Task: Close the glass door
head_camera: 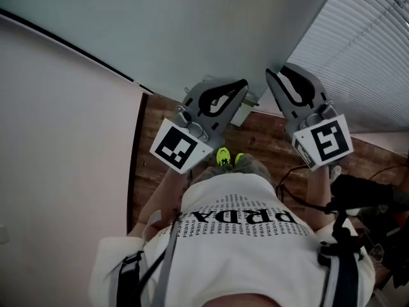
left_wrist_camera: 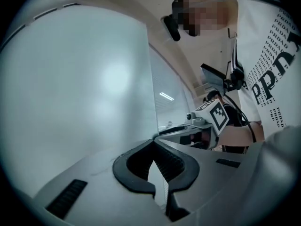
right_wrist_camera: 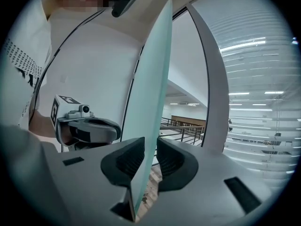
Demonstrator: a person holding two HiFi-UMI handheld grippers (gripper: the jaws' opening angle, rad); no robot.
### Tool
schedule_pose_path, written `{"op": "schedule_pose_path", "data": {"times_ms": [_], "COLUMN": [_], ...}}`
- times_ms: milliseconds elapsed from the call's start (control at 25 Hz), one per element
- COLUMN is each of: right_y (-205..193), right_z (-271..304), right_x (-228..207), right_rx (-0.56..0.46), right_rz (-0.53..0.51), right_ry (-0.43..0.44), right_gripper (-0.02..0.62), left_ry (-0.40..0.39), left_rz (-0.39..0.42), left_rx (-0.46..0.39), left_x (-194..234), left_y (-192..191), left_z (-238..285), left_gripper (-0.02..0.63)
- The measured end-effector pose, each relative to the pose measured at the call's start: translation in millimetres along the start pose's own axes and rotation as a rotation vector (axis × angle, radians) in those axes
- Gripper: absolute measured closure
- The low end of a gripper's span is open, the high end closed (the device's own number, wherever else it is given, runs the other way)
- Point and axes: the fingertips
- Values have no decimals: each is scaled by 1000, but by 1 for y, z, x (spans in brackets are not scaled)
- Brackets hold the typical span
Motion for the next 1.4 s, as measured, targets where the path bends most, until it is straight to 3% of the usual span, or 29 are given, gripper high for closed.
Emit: {"op": "schedule_pose_path", "data": {"times_ms": [680, 1240, 1400], "right_y": [-11, -9, -21], "right_z": [8, 7, 12], "right_x": [15, 9, 8], "right_rx": [-3, -5, -2], "right_rz": [-24, -26, -44], "right_ry": [109, 34, 38], "right_gripper": [538, 538, 538], "left_ry": [76, 71, 117], "left_rz": [-29, -28, -40], "left_rx": [17, -12, -15], "left_x": [12, 19, 28], "left_y": [-30, -34, -42], "left_z": [21, 30, 30], "left_gripper": [606, 606, 606]}}
Point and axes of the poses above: the fingertips, and each gripper's own axes: z forward along the fingers, x to its left, y out of its top, and after that the axes turned 5 degrees about x, right-handed
